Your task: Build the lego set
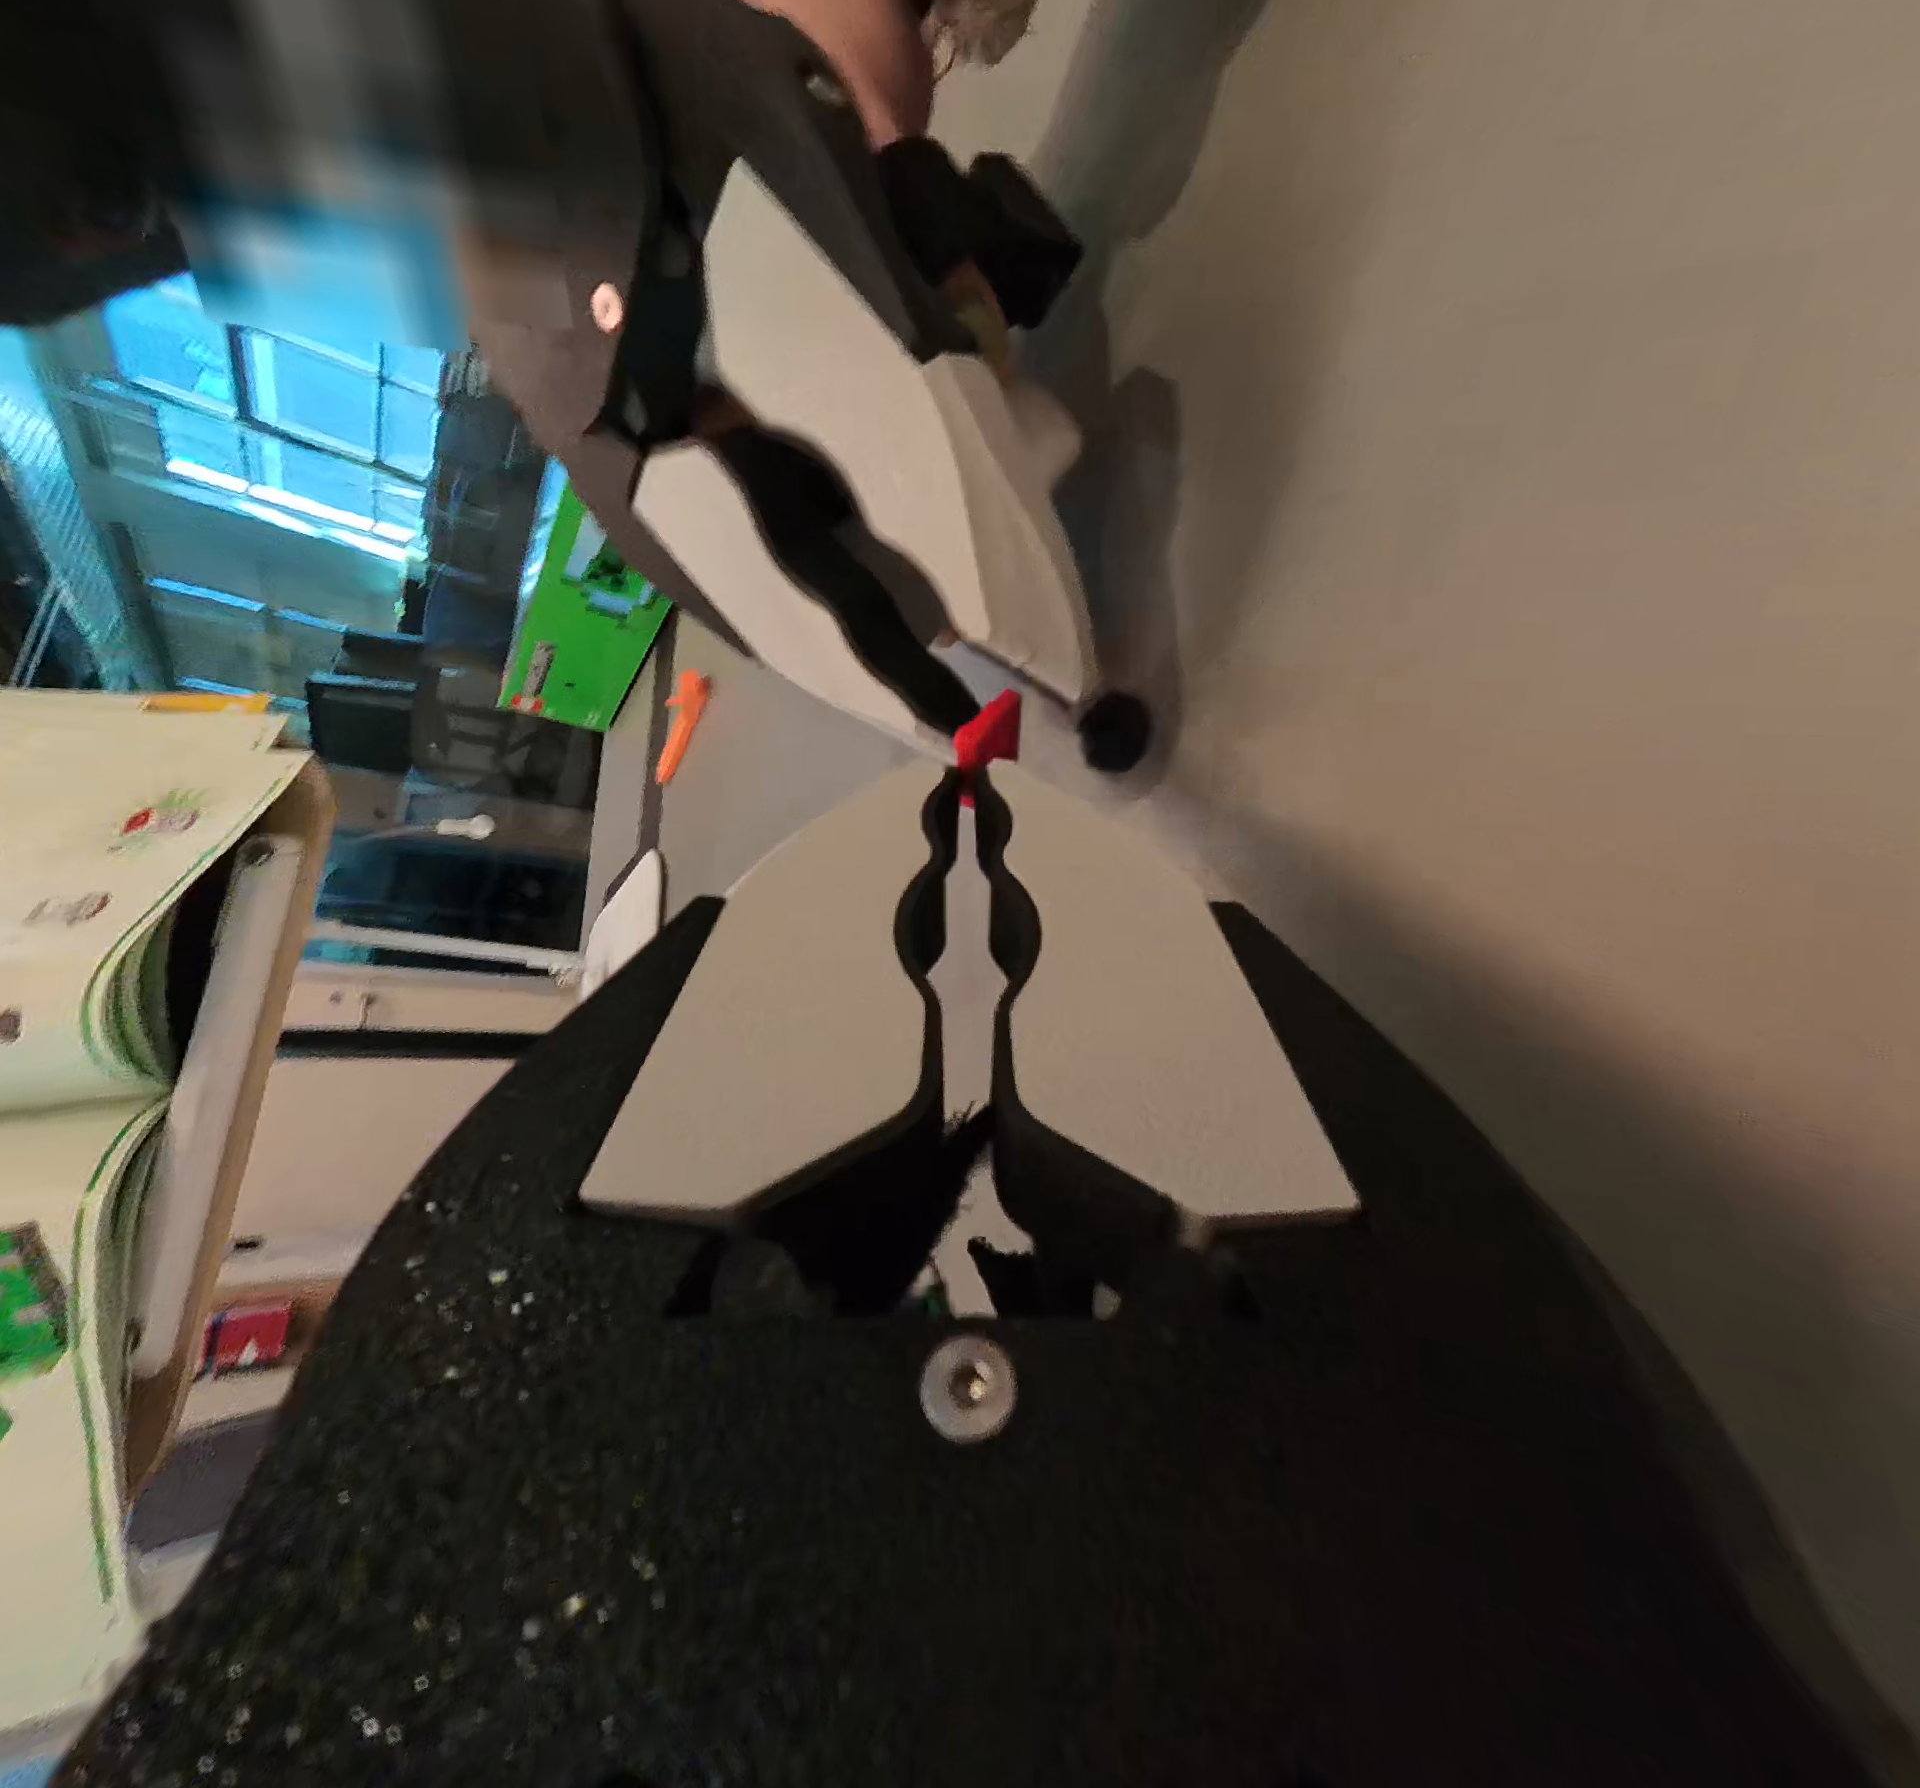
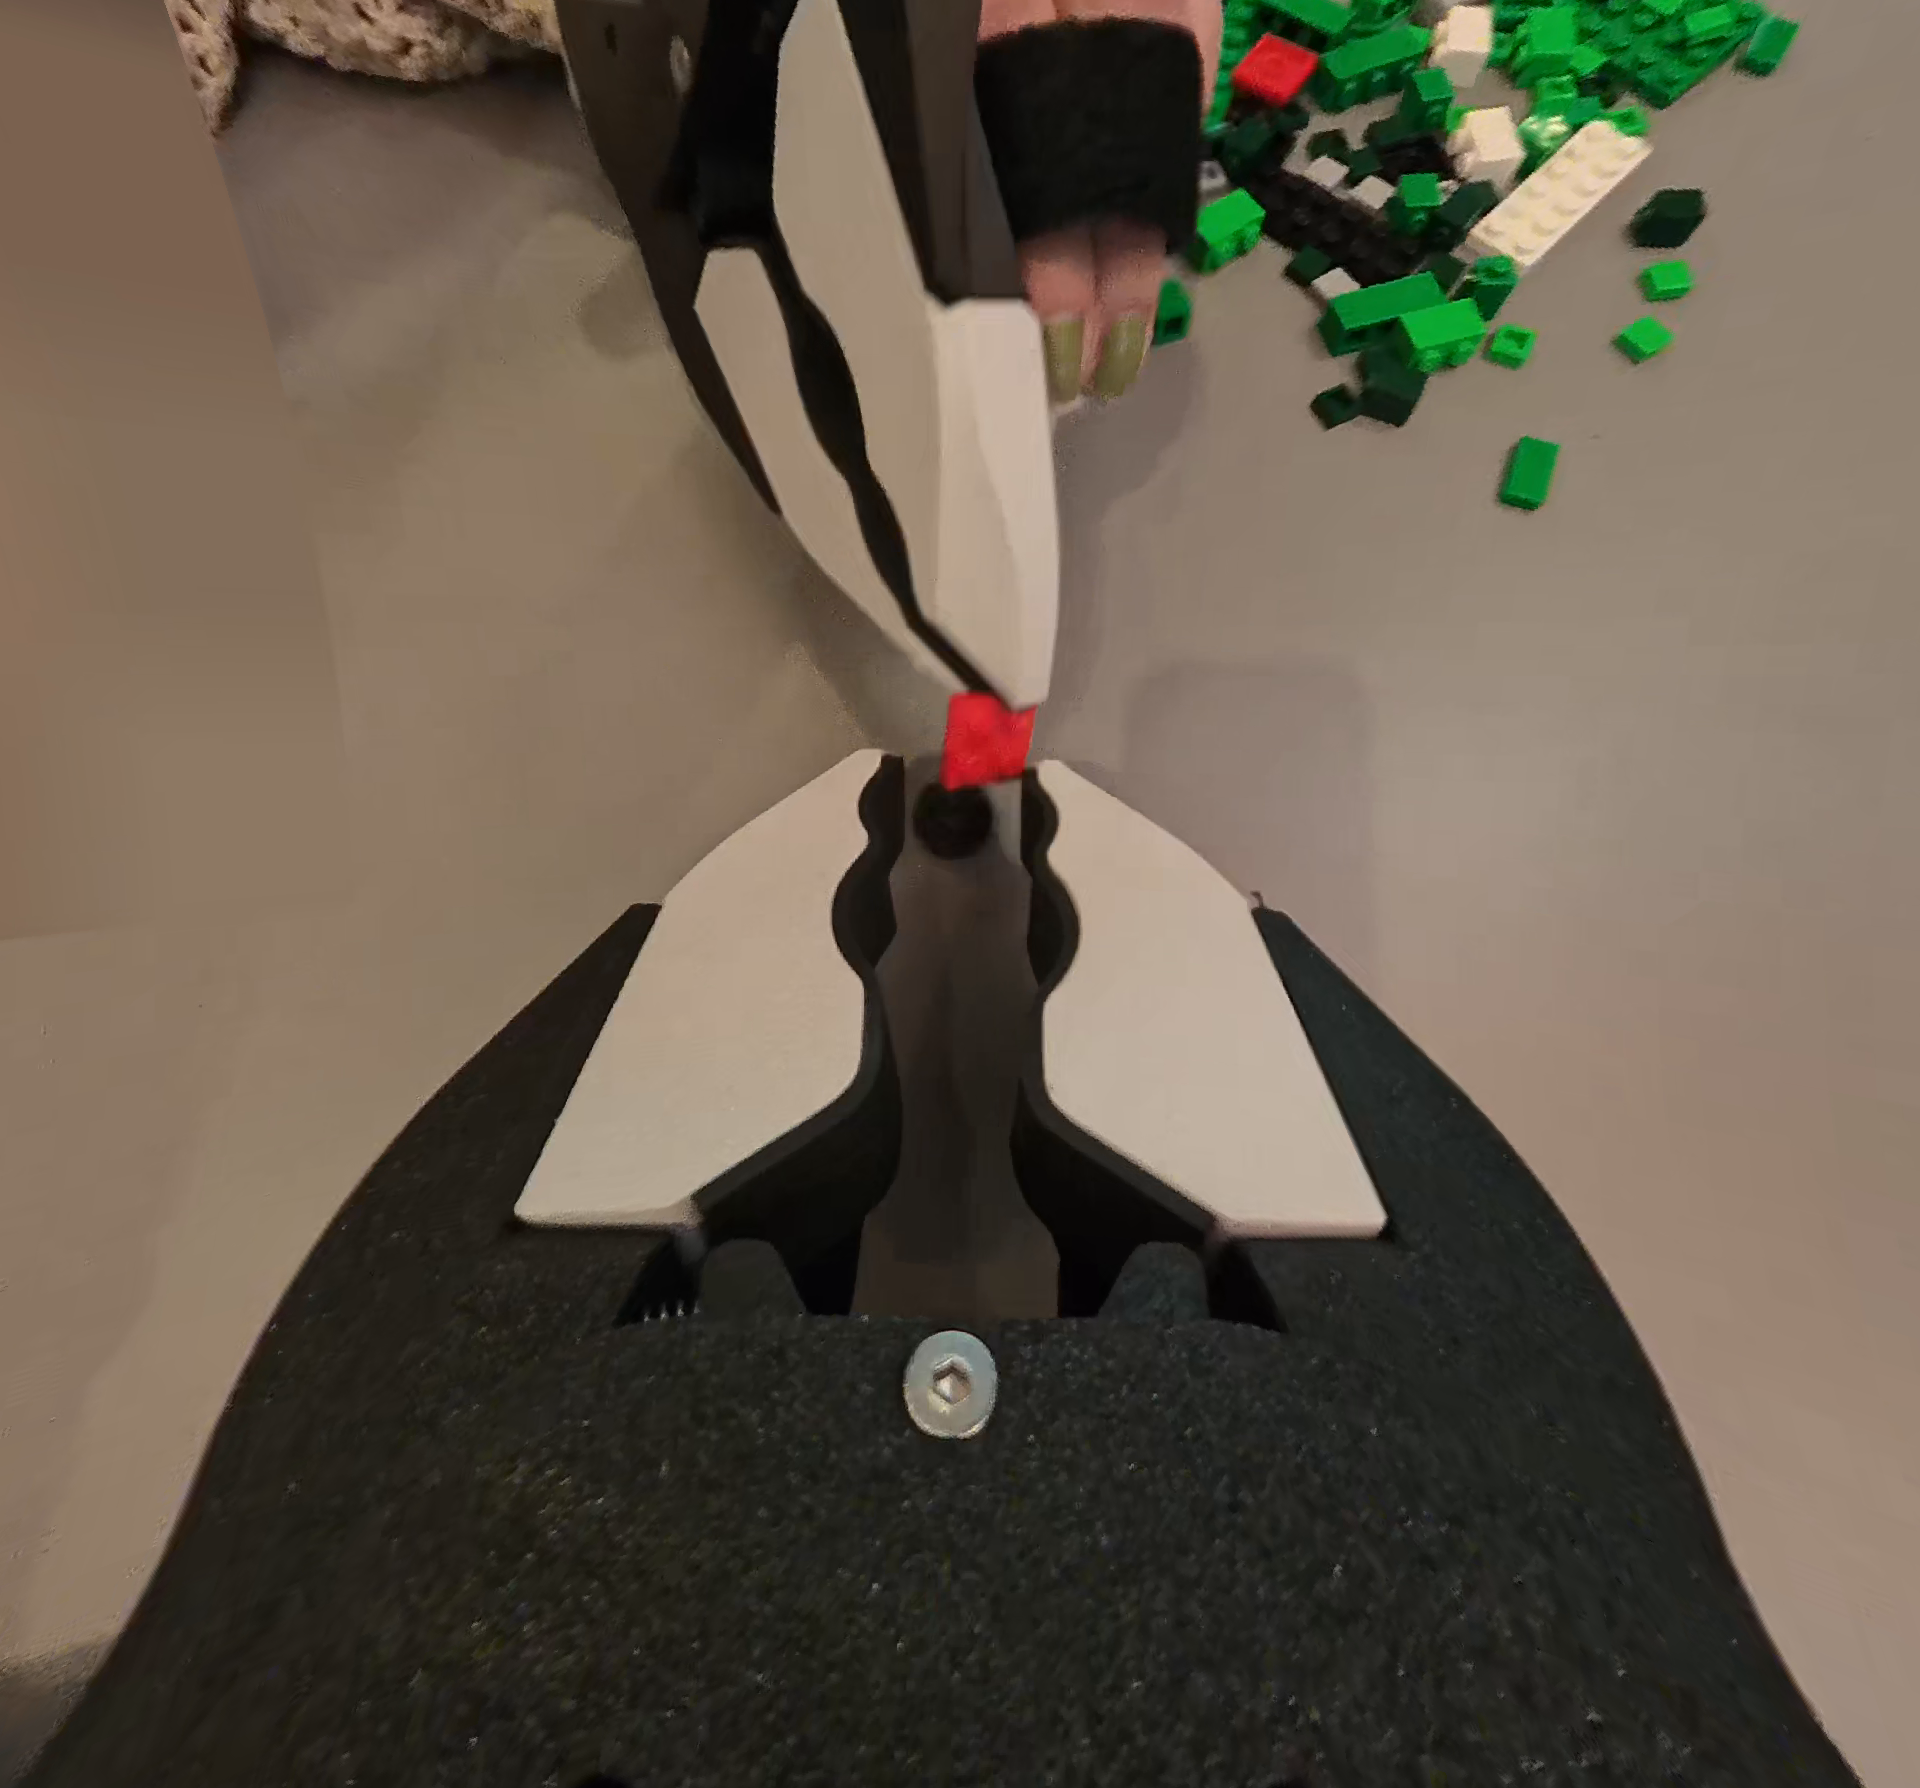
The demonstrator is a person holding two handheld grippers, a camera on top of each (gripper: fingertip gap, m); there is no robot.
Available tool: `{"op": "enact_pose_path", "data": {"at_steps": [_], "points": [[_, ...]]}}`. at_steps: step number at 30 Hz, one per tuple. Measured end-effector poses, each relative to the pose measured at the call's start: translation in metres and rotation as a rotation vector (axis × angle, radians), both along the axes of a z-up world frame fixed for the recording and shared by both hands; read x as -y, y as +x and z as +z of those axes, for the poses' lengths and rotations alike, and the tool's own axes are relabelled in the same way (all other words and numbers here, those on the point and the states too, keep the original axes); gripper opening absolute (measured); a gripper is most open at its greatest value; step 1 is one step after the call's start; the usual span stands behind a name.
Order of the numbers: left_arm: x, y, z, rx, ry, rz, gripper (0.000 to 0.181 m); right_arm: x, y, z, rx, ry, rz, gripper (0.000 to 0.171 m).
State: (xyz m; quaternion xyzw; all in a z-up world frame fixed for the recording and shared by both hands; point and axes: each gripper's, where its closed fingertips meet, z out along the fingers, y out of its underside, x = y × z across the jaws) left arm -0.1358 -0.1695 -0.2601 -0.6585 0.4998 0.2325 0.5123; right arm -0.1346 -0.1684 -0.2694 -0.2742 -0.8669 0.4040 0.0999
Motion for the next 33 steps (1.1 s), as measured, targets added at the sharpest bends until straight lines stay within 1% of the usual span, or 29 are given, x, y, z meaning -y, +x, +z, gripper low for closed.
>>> {"op": "enact_pose_path", "data": {"at_steps": [4,8,11,17,20,23,25,27,30,33], "points": [[-0.002,-0.017,0.002,-0.009,0.031,0.066,0.002,-0.007,0.005,-0.007,0.028,0.048,0.010,0.022],[-0.004,-0.022,0.002,-0.023,0.045,0.085,0.002,-0.008,0.005,-0.016,0.038,0.127,0.007,0.021],[-0.004,-0.022,0.009,-0.031,0.095,0.088,0.002,-0.008,0.003,-0.017,0.028,0.162,0.000,0.020],[-0.002,-0.018,0.013,-0.020,0.122,0.055,0.002,-0.006,0.002,-0.017,0.008,0.181,0.007,0.006],[-0.004,-0.023,0.011,-0.031,0.109,0.075,0.002,-0.007,0.004,-0.017,0.014,0.170,0.017,0.008],[-0.006,-0.029,0.011,-0.033,0.110,0.112,0.002,-0.007,0.003,-0.013,0.002,0.127,0.013,0.013],[-0.006,-0.030,0.014,-0.019,0.117,0.121,0.002,-0.009,-0.008,-0.005,-0.063,0.089,-0.041,0.026],[-0.006,-0.027,0.016,0.029,0.114,0.109,0.002,-0.010,-0.019,0.004,-0.155,0.053,-0.082,0.030],[-0.006,-0.027,0.020,0.142,0.086,0.119,0.002,-0.007,-0.025,0.023,-0.342,0.016,-0.087,0.021],[-0.007,-0.029,0.024,0.285,0.040,0.134,0.002,-0.008,-0.029,0.031,-0.503,0.115,-0.090,0.013]]}}
